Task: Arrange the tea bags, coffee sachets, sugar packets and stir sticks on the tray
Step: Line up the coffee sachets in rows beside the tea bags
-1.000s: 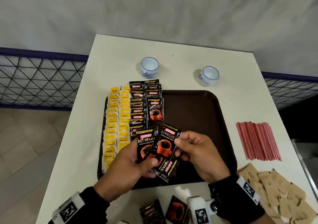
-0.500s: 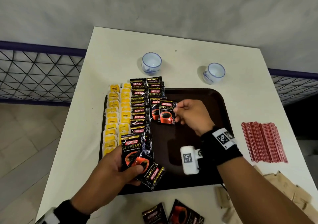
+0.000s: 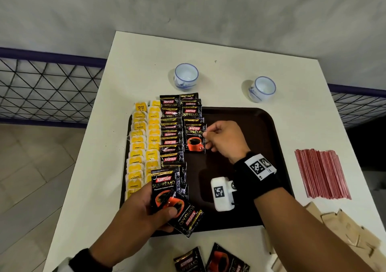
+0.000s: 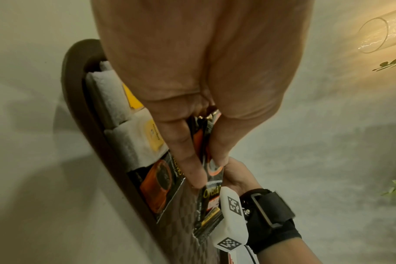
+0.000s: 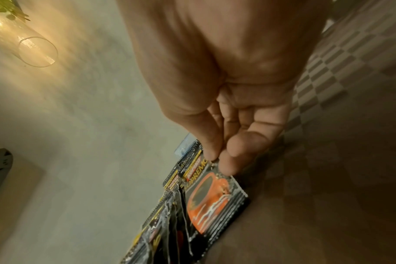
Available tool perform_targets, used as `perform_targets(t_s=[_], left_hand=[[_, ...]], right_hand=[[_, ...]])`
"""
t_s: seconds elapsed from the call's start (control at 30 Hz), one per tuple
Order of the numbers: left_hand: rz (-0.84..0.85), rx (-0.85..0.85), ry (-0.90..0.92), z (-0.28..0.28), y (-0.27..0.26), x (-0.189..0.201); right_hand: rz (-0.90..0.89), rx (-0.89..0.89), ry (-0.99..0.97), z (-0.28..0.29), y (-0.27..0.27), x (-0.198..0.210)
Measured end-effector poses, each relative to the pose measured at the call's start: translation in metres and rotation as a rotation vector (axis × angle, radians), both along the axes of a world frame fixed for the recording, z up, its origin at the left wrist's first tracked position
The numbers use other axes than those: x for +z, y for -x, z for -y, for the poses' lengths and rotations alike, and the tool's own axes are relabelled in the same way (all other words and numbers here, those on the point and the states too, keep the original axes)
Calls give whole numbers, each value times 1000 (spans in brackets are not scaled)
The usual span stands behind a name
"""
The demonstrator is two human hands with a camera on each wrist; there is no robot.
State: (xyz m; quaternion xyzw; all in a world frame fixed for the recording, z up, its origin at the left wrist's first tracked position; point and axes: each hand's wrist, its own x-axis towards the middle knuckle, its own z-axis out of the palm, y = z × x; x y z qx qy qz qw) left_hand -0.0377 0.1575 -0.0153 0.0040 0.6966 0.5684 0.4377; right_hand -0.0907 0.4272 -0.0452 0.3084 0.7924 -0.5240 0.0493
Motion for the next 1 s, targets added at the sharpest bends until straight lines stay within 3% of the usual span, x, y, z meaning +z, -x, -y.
perform_targets(t_s=[0.87,1.0], left_hand=[[-30,21,-40,-2,7,4],[-67,68,-67,-6,10,7]], right_hand=[[-13,-54,-10,6,-14,12],[-73,13,149,18,-48,34]])
